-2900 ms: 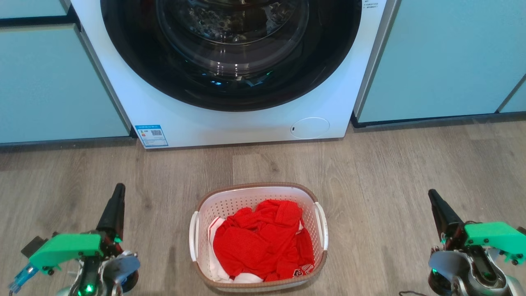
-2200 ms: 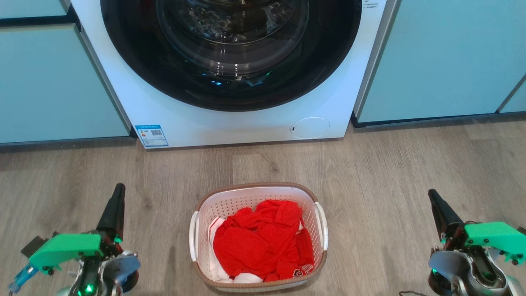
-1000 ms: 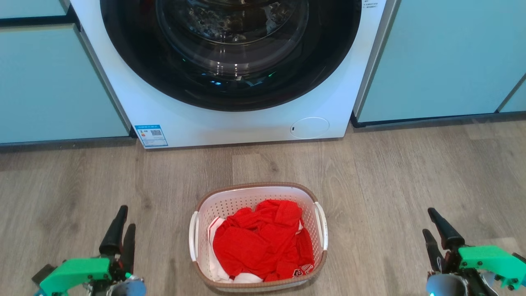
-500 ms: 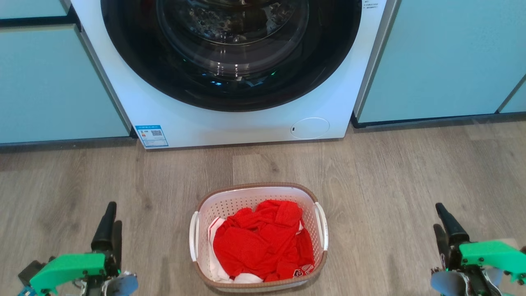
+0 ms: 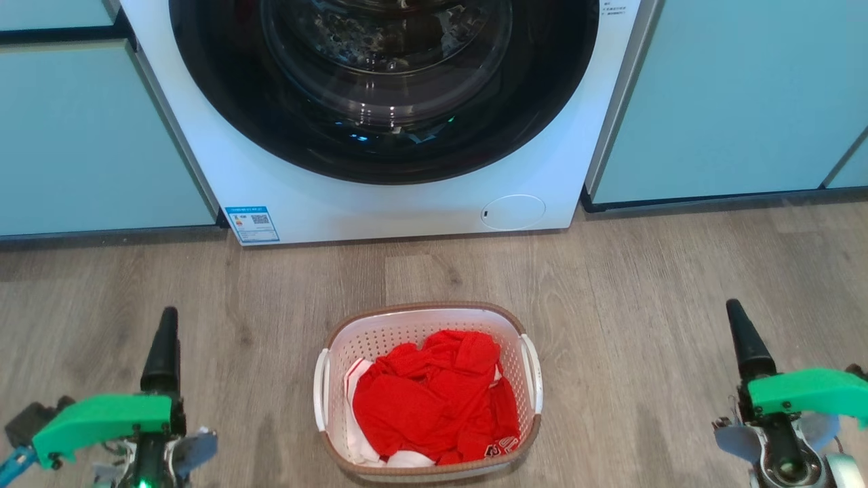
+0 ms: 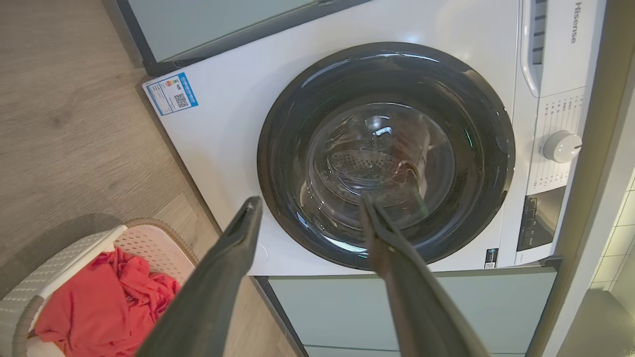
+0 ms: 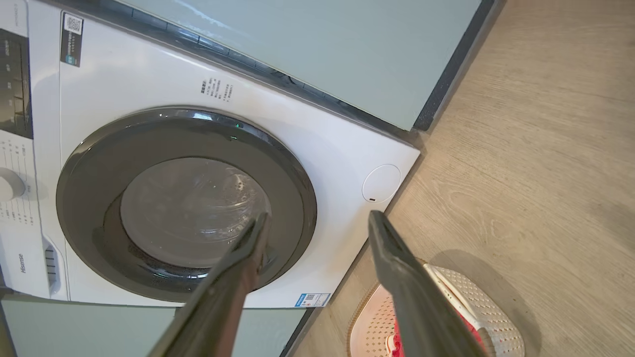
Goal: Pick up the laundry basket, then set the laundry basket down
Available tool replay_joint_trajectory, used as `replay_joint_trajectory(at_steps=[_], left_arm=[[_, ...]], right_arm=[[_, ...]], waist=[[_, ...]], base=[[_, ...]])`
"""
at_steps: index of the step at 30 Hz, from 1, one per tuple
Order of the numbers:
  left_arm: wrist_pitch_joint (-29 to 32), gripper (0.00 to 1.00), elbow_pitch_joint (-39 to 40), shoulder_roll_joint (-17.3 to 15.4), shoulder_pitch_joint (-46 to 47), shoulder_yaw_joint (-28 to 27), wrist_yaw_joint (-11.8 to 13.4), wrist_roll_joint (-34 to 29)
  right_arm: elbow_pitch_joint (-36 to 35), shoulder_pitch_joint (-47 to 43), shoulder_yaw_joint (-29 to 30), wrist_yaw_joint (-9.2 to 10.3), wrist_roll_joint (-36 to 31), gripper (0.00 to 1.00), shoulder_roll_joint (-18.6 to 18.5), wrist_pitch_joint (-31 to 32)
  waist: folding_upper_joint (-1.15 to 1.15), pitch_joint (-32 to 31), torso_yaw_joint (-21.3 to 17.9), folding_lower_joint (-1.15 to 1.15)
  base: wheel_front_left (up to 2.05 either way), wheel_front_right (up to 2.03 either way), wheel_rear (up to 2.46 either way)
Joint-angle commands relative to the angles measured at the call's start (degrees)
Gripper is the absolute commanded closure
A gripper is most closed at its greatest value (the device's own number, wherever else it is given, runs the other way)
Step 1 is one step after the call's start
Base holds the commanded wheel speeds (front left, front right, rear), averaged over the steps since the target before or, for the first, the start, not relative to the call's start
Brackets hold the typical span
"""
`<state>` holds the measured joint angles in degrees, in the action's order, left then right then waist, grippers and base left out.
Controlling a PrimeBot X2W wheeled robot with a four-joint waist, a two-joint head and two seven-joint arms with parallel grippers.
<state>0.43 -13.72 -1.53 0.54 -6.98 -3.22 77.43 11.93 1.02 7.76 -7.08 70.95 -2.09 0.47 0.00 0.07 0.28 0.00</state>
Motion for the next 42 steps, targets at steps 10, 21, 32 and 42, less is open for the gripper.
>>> replay_joint_trajectory(at_steps=[10,21,32,42], left_arm=[[-2.1,0.0,6.6,-0.8,3.8,-0.8,3.1,-7.3],[-4.0,0.0,10.2,-0.9,3.7,3.9,5.8,-19.7],[-5.7,0.0,8.1,-0.9,3.3,9.3,8.0,-31.7],[-7.3,0.0,1.3,-1.1,4.0,13.3,8.0,-40.6]], right_arm=[[-6.3,3.9,-1.9,-0.15,-10.3,0.0,-0.4,-2.2],[-9.0,4.2,-4.4,-0.19,-23.6,0.0,-0.5,-4.0],[-9.9,4.2,-7.8,-0.22,-36.3,0.0,-0.5,-5.7],[-7.3,3.5,-9.5,-0.25,-44.3,0.0,-0.6,-7.4]], waist=[[0.0,-0.1,0.2,0.0],[0.0,0.2,0.7,0.0],[0.0,0.0,1.1,0.0],[0.0,-0.5,1.2,0.0]], base=[[0.0,0.0,0.0],[0.0,0.0,0.0],[0.0,0.0,0.0],[0.0,0.0,0.0]])
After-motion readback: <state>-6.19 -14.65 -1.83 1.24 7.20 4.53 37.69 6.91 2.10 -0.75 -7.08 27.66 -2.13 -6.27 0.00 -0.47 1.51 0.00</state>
